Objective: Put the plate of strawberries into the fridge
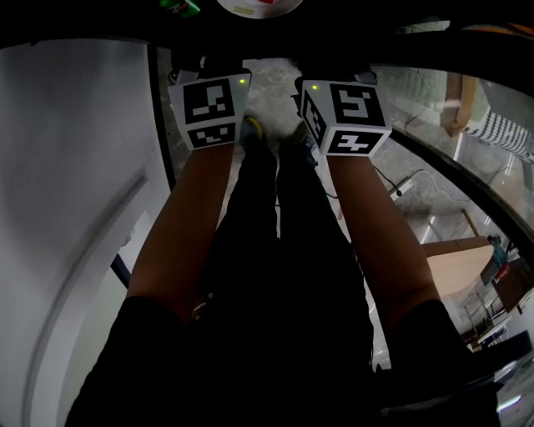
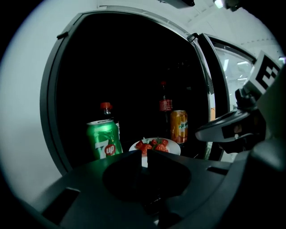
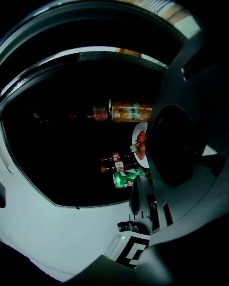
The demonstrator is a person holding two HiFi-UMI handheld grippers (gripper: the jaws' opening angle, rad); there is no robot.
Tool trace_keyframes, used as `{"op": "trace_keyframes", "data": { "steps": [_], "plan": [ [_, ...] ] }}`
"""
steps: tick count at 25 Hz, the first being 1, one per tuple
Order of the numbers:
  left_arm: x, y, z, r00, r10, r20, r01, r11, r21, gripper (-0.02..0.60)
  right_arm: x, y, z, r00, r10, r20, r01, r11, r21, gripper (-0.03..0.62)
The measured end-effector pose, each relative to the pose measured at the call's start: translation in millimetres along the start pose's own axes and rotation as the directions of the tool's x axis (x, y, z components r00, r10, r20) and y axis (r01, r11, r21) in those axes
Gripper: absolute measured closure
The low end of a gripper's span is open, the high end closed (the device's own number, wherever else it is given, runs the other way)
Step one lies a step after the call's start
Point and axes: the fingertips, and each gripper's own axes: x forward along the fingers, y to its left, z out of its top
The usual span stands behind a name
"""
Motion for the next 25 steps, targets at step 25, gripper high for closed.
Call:
{"op": "trace_keyframes", "data": {
  "steps": [25],
  "plan": [
    [-48, 27, 46, 0.994, -0.055, 0.090, 0.052, 0.998, 0.029, 0.560, -37, 30, 45, 0.994, -0.061, 0.088, 0.064, 0.997, -0.031, 0.589]
  ]
}}
